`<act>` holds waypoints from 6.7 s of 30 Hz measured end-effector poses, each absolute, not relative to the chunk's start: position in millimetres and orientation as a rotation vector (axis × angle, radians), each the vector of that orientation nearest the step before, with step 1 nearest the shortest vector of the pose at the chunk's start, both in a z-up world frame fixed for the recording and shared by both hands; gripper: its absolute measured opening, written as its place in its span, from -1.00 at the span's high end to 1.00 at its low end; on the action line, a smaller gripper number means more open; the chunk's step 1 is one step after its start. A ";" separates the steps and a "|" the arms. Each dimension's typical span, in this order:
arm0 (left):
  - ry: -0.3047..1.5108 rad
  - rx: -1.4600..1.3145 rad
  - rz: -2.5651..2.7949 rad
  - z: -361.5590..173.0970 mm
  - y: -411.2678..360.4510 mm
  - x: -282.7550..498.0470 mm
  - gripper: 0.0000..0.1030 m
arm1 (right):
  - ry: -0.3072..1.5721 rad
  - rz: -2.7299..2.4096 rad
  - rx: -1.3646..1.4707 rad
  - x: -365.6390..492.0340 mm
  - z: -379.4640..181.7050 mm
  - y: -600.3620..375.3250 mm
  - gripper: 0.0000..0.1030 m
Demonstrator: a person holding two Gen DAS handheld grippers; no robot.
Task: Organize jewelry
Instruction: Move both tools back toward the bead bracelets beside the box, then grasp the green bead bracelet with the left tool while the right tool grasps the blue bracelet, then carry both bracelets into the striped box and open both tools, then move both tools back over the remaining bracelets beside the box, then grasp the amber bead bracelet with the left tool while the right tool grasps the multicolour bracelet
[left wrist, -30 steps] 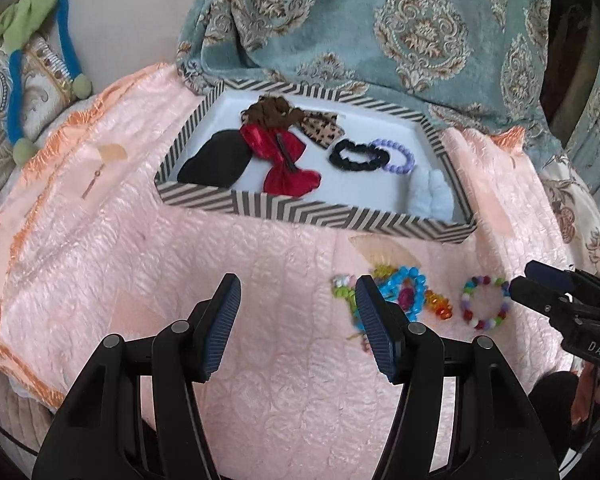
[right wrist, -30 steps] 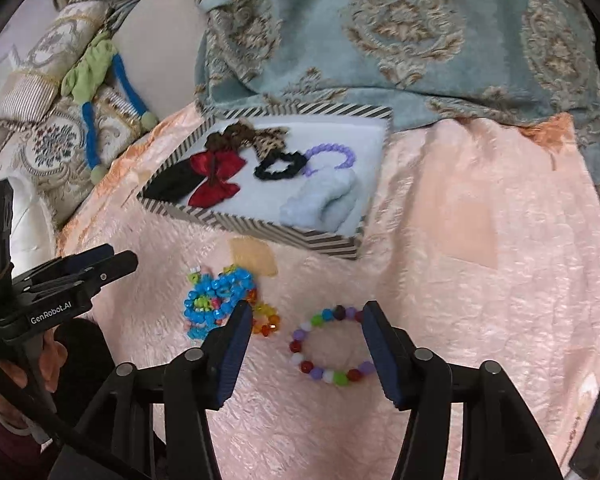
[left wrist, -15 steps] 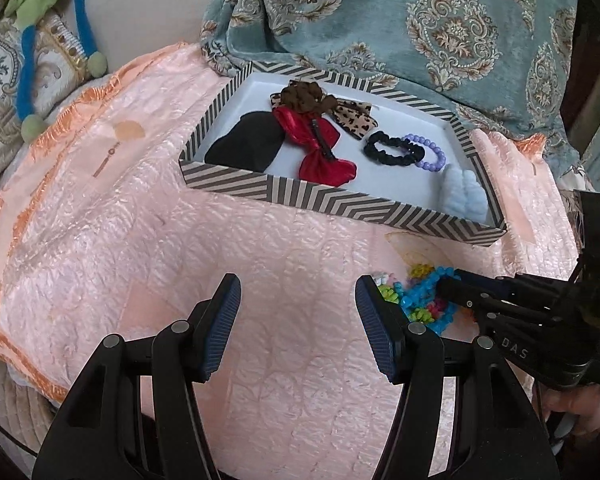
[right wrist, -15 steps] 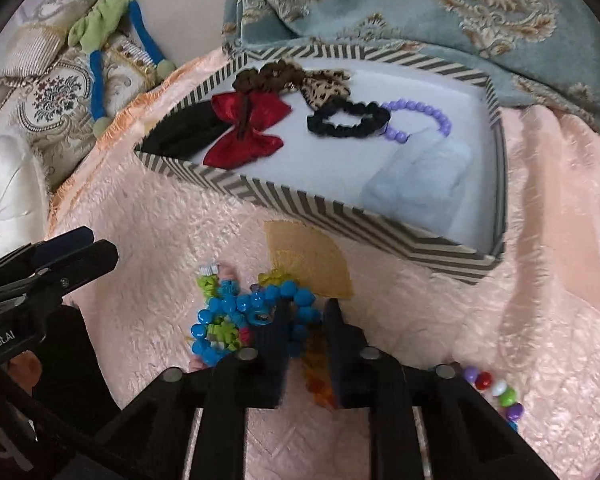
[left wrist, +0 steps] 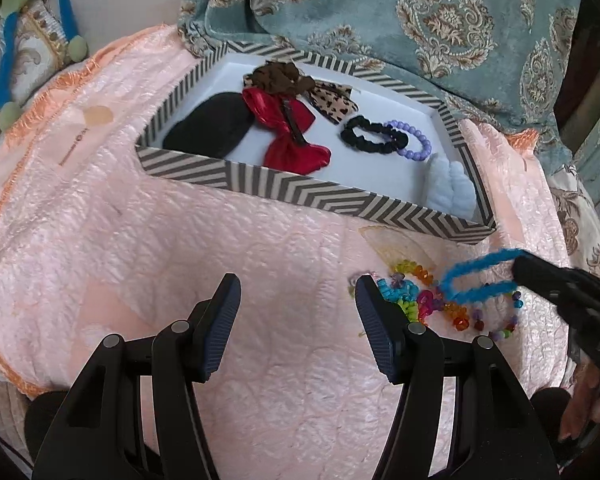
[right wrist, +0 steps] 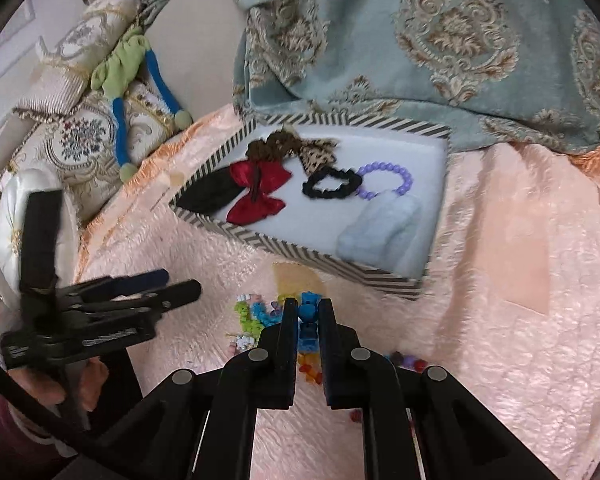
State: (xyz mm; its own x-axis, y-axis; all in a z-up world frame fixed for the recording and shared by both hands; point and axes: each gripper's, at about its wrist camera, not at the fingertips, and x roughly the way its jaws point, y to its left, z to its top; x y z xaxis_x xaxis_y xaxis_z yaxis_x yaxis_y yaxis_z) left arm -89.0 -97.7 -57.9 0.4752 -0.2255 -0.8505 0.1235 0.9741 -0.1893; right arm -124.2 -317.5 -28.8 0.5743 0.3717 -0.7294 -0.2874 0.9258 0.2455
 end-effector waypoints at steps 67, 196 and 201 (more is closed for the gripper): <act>0.846 0.030 -0.301 41.0 -136.6 -28.7 0.77 | 0.797 0.322 0.195 -65.6 14.4 -356.1 0.83; 1.036 0.025 -0.459 -63.0 -172.9 -83.3 0.83 | 0.914 0.163 0.187 -132.8 -64.3 -381.7 0.80; 0.995 -0.010 -0.476 -35.6 -159.0 -89.4 0.84 | 0.870 0.207 0.195 -138.4 -42.0 -372.3 0.80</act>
State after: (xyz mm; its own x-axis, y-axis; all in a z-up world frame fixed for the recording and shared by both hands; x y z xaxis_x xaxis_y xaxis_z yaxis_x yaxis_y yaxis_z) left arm -89.4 -159.0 -35.6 0.4510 -0.3902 -0.8027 0.3809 0.8975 -0.2223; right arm -138.4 -372.3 -42.0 0.6272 0.2584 -0.7347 -0.1005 0.9623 0.2527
